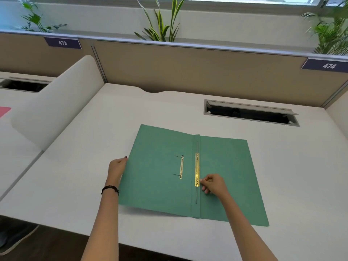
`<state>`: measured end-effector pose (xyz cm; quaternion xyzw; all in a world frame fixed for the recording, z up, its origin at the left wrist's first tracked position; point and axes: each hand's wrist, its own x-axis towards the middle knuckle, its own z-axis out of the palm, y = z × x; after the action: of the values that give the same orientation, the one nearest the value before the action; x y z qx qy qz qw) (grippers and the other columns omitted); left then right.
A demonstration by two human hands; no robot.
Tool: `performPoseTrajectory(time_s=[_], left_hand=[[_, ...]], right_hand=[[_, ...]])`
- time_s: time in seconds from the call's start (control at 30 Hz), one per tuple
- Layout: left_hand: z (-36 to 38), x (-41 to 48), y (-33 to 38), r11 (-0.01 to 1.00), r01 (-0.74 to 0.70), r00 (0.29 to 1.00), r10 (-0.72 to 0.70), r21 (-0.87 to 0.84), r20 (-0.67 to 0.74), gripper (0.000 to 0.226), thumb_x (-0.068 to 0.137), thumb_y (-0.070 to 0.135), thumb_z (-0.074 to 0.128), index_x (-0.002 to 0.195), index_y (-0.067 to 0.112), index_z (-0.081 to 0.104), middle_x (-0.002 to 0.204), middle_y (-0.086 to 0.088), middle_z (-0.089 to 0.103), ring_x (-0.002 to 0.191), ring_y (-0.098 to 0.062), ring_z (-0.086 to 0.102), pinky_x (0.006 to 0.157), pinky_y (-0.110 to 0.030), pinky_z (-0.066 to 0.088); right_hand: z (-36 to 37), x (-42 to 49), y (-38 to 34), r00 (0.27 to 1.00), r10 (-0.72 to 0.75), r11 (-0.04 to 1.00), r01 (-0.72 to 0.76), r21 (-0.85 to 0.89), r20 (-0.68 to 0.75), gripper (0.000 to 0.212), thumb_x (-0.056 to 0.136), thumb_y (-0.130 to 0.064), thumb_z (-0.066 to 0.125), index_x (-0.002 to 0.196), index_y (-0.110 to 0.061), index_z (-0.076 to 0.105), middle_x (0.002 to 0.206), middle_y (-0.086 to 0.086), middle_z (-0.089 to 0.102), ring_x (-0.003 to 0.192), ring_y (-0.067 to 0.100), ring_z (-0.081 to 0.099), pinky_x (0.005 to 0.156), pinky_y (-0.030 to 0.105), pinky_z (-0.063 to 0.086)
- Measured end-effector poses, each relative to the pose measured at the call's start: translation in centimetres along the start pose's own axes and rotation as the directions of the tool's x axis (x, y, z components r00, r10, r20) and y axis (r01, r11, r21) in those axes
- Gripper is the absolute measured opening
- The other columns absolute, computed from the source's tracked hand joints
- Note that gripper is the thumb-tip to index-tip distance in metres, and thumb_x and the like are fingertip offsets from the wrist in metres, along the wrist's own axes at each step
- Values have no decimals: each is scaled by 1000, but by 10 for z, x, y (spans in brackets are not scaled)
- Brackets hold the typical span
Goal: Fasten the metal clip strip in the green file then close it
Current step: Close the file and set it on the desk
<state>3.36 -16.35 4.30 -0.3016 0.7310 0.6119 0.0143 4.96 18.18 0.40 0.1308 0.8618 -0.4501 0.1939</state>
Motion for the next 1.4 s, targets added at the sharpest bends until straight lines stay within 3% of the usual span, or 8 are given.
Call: performPoseTrajectory(time_s=[0.23, 0.47, 0.63, 0.8, 0.93, 1.1, 1.2, 1.4], left_hand=[[14, -39, 84, 991, -133, 958, 135, -24, 254, 24, 95, 23, 47, 96, 12, 69, 85, 0, 64, 64, -14, 47, 58, -24, 31], [76, -63, 104, 965, -258, 806, 242, -47, 540, 31, 99, 26, 40, 115, 14, 62, 103, -3, 66, 82, -16, 57, 63, -26, 38], [114, -74, 83, 946, -308, 534, 86, 99, 841, 29, 99, 31, 37, 124, 30, 52, 105, 15, 66, 87, -5, 63, 66, -19, 47], [147, -70, 52, 909, -330, 479, -73, 256, 875, 35, 98, 33, 38, 131, 23, 46, 119, 6, 63, 94, -10, 62, 72, -23, 47], [165, -65, 36, 893, -316, 526, -117, 321, 842, 32, 97, 31, 42, 126, 22, 49, 114, 1, 64, 91, -11, 60, 69, -21, 47], [180, -55, 13, 905, -256, 775, -18, 340, 632, 27, 94, 22, 48, 119, 12, 53, 98, -4, 59, 77, -13, 59, 57, -19, 42], [183, -51, 0, 919, -250, 853, 60, 306, 518, 23, 92, 12, 48, 113, 9, 57, 89, -4, 57, 68, -13, 59, 52, -17, 39], [177, -41, -12, 927, -242, 921, 127, 286, 368, 16, 89, 11, 54, 104, 11, 58, 83, -5, 59, 80, -23, 57, 76, -34, 48]], right_hand=[[-21, 1, -6, 991, 74, 965, -43, 259, -111, 15, 88, -7, 52, 75, -7, 59, 62, 4, 62, 48, 13, 55, 45, 20, 42], [-71, -8, -41, 990, -33, 876, 95, 474, -137, 14, 91, -14, 50, 86, -10, 63, 80, 7, 67, 62, 13, 61, 59, 23, 49], [-112, -27, -66, 959, -234, 829, 283, 483, -160, 19, 92, -21, 50, 103, -13, 63, 91, 4, 69, 75, 14, 65, 66, 23, 55], [-134, -42, -69, 961, -217, 824, 275, 496, -172, 37, 94, -38, 38, 105, -13, 63, 88, 1, 69, 74, 12, 66, 63, 20, 55], [-150, -48, -53, 972, -168, 872, 224, 435, -165, 51, 90, -54, 32, 106, -19, 66, 90, 2, 71, 81, 18, 69, 69, 30, 53], [-171, -56, -35, 964, -197, 848, 259, 461, -179, 30, 92, -35, 46, 107, -18, 67, 99, 3, 72, 83, 15, 68, 64, 25, 54], [-176, -55, -24, 964, -175, 834, 254, 489, -202, 23, 92, -25, 49, 107, -20, 66, 96, -4, 73, 82, 12, 67, 58, 21, 53], [-158, -37, -13, 971, -121, 856, 208, 474, -207, 21, 92, -17, 50, 102, -22, 68, 84, -13, 75, 76, 8, 68, 61, 26, 56]])
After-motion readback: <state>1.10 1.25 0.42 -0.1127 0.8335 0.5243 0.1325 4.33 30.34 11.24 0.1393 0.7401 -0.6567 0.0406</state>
